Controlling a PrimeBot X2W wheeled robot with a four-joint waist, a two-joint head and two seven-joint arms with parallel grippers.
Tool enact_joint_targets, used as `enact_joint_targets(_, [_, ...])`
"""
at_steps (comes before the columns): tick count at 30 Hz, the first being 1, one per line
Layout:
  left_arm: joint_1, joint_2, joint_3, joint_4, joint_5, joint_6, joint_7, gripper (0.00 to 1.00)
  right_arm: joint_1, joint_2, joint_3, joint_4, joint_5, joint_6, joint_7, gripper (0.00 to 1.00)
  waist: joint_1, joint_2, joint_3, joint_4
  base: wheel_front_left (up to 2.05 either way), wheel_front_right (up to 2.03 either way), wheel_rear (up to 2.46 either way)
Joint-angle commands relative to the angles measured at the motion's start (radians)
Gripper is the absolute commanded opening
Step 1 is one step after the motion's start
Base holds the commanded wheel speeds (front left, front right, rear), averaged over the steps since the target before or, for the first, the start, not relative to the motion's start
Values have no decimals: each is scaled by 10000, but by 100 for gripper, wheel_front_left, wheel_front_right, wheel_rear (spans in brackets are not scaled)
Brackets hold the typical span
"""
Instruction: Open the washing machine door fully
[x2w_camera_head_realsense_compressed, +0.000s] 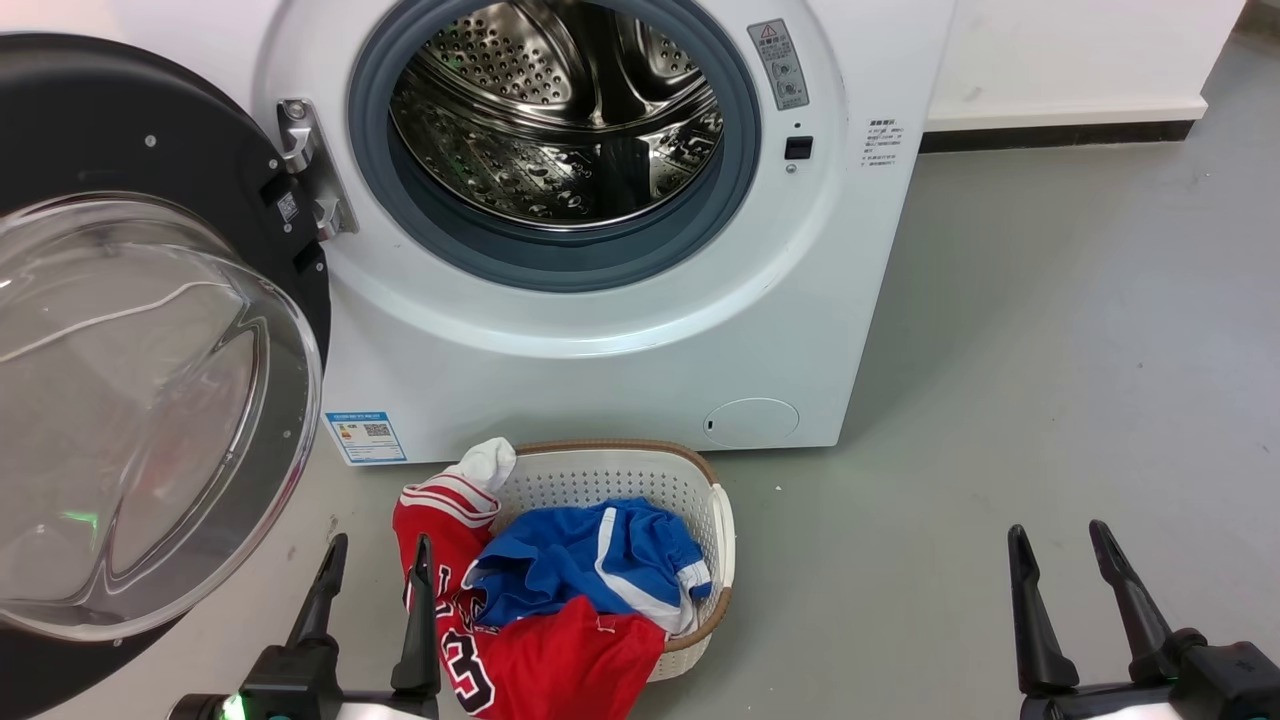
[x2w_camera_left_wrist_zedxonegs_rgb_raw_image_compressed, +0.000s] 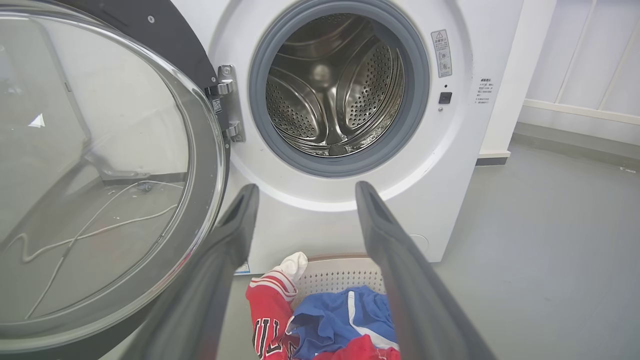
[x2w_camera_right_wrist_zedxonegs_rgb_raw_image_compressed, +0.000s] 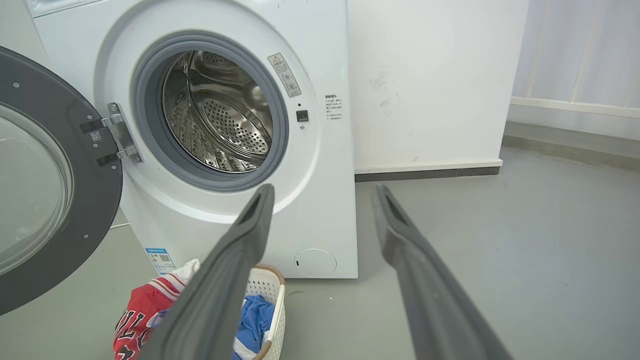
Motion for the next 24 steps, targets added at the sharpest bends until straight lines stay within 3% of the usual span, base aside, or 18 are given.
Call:
enact_joint_targets(1, [59, -14, 3, 42, 21, 27, -22, 100, -72, 26, 7, 24, 35, -2, -17, 100, 0, -1, 4, -11, 0, 0, 0])
enact_joint_targets(13, [-94, -14, -69, 402, 38, 233, -22, 100, -168, 26, 27, 133, 41, -2, -17, 100, 0, -1, -5, -44, 0, 0, 0])
enact_joint_targets(14, [-15, 0, -61, 413, 6, 209, 0, 0, -94, 0, 26, 119, 9, 0, 0, 0, 0, -1, -4, -46, 0, 0, 0])
enact_joint_targets(19, [80, -6, -55, 909, -74, 192, 72, 0, 75, -1, 44, 572, 61, 0, 20, 0, 0, -1, -5, -46, 0, 0, 0])
enact_joint_targets(24, [-98, -6, 59, 1050, -1088, 104, 337, 0, -80, -66, 62, 710, 1111, 0, 191, 0, 0, -1, 1, -21, 0, 0, 0])
